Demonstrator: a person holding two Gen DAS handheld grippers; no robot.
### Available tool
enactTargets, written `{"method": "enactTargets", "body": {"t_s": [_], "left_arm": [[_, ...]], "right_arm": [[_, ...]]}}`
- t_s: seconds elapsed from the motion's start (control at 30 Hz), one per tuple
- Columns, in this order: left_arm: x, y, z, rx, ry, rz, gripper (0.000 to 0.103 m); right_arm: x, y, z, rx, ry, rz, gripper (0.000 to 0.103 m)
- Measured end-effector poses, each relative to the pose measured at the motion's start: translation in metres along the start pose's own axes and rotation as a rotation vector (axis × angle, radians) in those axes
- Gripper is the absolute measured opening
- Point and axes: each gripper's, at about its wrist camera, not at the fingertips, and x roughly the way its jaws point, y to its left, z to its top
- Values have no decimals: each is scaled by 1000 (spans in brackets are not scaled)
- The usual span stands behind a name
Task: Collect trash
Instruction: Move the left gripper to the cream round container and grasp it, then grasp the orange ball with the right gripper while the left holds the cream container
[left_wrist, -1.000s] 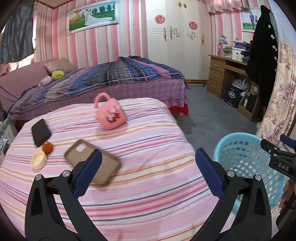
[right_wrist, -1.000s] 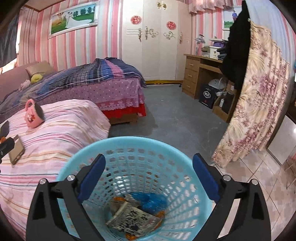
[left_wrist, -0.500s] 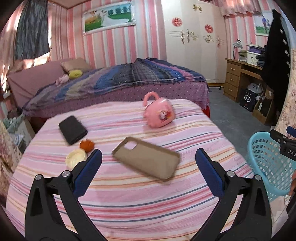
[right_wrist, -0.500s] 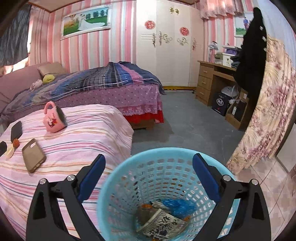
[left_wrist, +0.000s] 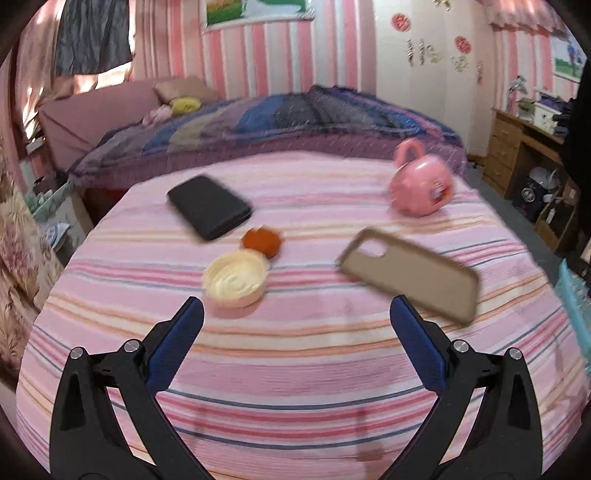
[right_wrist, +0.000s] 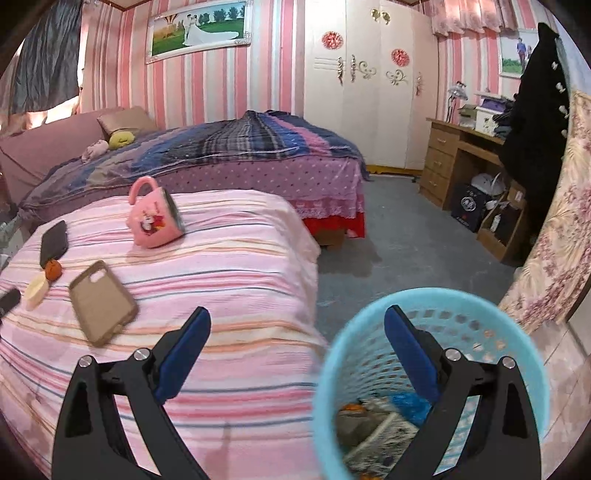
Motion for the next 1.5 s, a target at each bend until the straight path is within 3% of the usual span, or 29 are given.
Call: {"method": "enactTargets", "body": {"t_s": [0.1,0.3,0.6,0.67,0.73,0.8,0.9,1.1,1.23,1.4,1.5], "left_arm": [[11,18,0,5,14,56,98],[40,52,5,-93,80,48,97],[82,41,14,-33,176,31,96],[85,39,15,-29,185,9,85],[88,41,14,-41,200,-30,67],[86,44,14,-62,194,-46,59],[81,50,12,-80,182,-70,59],[62,63,10,-27,138,18,59],[45,95,13,-43,84,68,59],[33,141,15,-104,54,120,59],[31,160,14,-111,52,176,59]], "right_arm": [[10,21,0,-16,6,16,93],[26,58,4,-73,19,38,93],[42,88,6,-124,62,41,93],[43,89,6,-116,68,50,93],[43,91,5,-119,74,59,93],[41,95,3,-139,72,52,93],[39,101,0,-152,67,52,93],[38,109,1,-161,70,82,93],[28,122,2,-150,55,170,93],[26,163,2,-225,29,222,93],[42,209,8,-246,68,304,93]]}}
